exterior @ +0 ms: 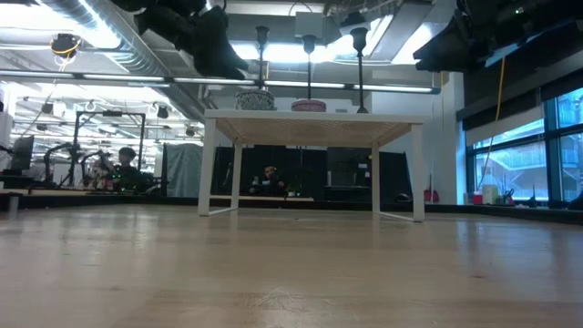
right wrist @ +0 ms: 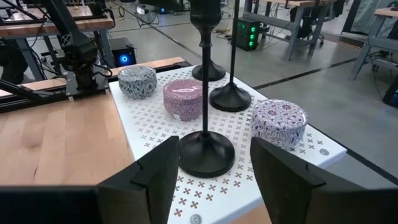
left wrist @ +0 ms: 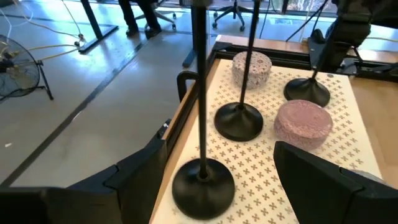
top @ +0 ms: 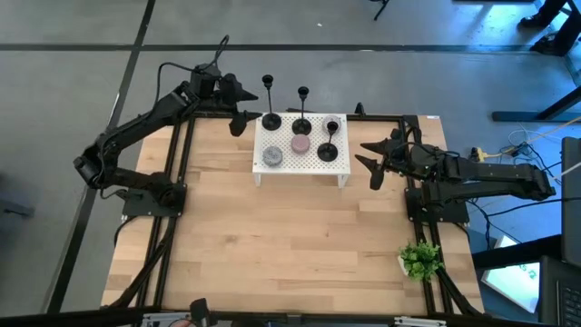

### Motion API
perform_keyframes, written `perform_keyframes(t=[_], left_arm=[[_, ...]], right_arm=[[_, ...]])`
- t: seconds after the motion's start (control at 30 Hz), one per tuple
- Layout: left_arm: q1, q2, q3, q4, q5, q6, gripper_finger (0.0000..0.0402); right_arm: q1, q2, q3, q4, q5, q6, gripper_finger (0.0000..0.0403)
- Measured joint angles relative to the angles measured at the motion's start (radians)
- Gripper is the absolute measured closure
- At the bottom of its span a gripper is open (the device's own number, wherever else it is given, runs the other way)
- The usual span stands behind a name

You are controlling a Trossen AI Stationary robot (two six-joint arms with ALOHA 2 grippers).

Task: Pick & Place candle stick holders
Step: Return to Home Position

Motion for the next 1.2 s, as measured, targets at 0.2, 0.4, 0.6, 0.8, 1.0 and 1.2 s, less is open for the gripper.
perform_keyframes(t=[0.2, 0.4, 0.6, 0.8, 1.0, 1.2], left_arm=[[0.000, -0.021, 0.000, -0.046, -0.028, 0.009, 0.0107], [0.000, -0.036, 0.000, -0.065, -0.044, 0.002, 0.0107], [-0.013, -0.040, 0.000, -0.078, -0.045, -0.026, 0.0107], [-0.085, -0.040, 0.000, -0.101, -0.046, -0.033, 0.0107], [-0.162, -0.040, 0.000, -0.101, -0.050, -0.051, 0.0107], [-0.250, -0.040, 0.000, -0.101, -0.064, -0.069, 0.0107]], right_arm=[[0.000, 0.000, 0.000, 0.004, 0.000, 0.000, 0.0201], [0.000, 0.000, 0.000, 0.005, 0.000, 0.000, 0.0201], [0.000, 0.000, 0.000, 0.004, 0.001, 0.000, 0.0201], [0.000, 0.000, 0.000, 0.004, 0.001, -0.001, 0.0201], [0.000, 0.000, 0.000, 0.005, 0.001, 0.000, 0.0201], [0.000, 0.000, 0.000, 0.010, 0.001, -0.001, 0.0201]])
